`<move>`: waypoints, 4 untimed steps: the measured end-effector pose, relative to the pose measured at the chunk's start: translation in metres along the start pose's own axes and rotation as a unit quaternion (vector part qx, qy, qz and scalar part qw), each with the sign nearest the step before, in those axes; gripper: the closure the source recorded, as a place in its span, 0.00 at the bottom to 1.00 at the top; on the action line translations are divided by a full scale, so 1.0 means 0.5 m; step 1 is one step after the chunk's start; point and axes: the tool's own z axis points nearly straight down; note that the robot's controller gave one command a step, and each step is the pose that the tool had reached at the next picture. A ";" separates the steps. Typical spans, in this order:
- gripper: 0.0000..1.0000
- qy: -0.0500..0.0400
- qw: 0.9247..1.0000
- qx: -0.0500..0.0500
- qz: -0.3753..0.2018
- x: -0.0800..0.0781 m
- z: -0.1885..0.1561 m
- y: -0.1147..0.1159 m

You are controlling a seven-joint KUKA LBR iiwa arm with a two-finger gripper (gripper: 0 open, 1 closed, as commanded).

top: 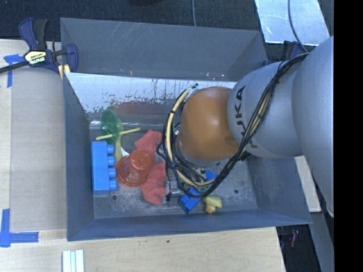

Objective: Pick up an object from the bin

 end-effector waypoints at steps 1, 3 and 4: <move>0.00 0.001 1.000 0.002 0.011 0.020 0.033 0.067; 1.00 -0.004 1.000 0.000 0.021 -0.020 0.074 0.021; 1.00 -0.006 1.000 0.000 0.027 -0.023 0.077 0.041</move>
Offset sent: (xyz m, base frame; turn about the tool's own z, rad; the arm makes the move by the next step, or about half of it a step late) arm 0.0183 -0.0272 -0.0403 -0.0403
